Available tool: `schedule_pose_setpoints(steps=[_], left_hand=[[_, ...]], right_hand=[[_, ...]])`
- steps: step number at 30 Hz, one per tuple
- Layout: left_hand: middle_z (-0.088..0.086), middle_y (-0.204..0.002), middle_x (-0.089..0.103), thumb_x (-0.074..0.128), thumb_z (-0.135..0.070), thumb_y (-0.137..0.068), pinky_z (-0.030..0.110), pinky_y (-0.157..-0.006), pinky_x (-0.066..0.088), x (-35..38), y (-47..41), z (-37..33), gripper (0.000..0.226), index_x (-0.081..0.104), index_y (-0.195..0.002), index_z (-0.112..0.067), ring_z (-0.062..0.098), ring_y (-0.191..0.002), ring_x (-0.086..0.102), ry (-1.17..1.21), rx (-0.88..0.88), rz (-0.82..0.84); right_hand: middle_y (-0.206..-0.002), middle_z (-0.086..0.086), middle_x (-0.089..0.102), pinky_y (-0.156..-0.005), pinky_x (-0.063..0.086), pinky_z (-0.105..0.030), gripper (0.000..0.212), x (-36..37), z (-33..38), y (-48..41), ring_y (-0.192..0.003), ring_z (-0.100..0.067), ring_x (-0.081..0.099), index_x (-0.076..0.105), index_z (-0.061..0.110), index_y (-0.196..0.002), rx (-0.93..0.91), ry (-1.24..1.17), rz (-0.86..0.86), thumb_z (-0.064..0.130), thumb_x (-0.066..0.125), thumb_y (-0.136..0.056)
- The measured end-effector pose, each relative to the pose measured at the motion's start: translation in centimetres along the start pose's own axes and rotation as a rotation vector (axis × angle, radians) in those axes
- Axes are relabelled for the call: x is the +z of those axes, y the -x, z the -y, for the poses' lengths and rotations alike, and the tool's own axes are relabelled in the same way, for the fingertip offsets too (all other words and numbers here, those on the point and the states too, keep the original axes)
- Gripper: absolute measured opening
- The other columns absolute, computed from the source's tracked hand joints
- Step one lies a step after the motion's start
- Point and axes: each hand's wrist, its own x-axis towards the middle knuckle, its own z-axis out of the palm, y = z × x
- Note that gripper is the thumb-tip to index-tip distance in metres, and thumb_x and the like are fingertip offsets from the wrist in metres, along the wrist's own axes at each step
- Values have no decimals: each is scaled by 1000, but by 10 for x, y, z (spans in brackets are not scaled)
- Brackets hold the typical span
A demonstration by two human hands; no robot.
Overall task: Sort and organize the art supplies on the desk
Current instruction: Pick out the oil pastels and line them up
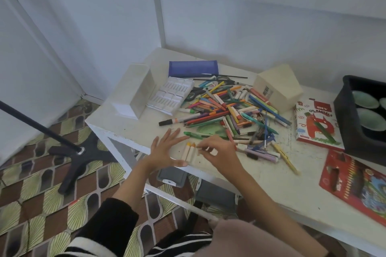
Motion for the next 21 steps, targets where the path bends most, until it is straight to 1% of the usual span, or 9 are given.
schedule_pose_setpoints(steps=[3,5,7,10,14,16,18,21], left_hand=[[-27,-152,-6,37,-101,-38,41,-112,-18,0,0,-1,104,17,-132,-61,-1,-141,-20,-3,0,0],[-26,-153,-5,37,-101,-38,41,-112,-17,0,0,-1,104,17,-132,-61,0,-141,-19,-5,0,-5],[-24,-155,-4,37,-101,-38,42,-112,-18,0,0,0,105,18,-133,-60,1,-142,-19,-3,-1,-6],[-23,-155,-4,37,-101,-37,42,-113,-17,0,0,0,107,18,-133,-59,0,-141,-19,-3,3,-7],[-26,-152,-5,36,-101,-36,42,-112,-17,-1,-1,0,109,19,-134,-57,-2,-139,-20,-1,12,-5],[-25,-153,-5,37,-101,-36,42,-112,-17,0,-1,0,109,19,-134,-58,-3,-138,-21,-1,14,-5],[-24,-154,-5,37,-101,-37,41,-112,-18,0,-1,1,107,18,-134,-59,-4,-138,-22,7,18,-8],[-26,-153,-6,39,-101,-37,41,-111,-19,-1,0,2,104,16,-131,-62,-5,-136,-23,22,18,0]], right_hand=[[-86,-6,67,-73,51,-27,10,10,-4,5,-81,-19,61,69,4,-84,-170,140,96,-3,71,-76],[-85,-7,66,-69,52,-33,7,15,-8,9,-80,-23,61,69,4,-82,-222,209,163,0,70,-76],[-86,-7,65,-64,53,-36,4,19,-12,12,-78,-24,60,69,4,-81,-224,243,218,3,70,-76],[-87,-7,66,-63,55,-35,7,20,-17,15,-78,-23,61,71,5,-82,-187,249,254,3,70,-76],[-88,-6,69,-68,55,-34,13,17,-18,13,-81,-23,63,72,5,-84,-147,214,256,-4,68,-76],[-88,-5,70,-73,53,-32,16,16,-20,11,-84,-20,62,73,6,-85,-110,161,226,-6,67,-76],[-90,-5,69,-79,50,-26,17,14,-22,6,-87,-17,62,73,8,-87,-58,107,181,-5,67,-78],[-90,-6,69,-81,47,-22,16,3,-25,-10,-85,-15,61,73,8,-89,-17,125,125,-4,67,-79]])
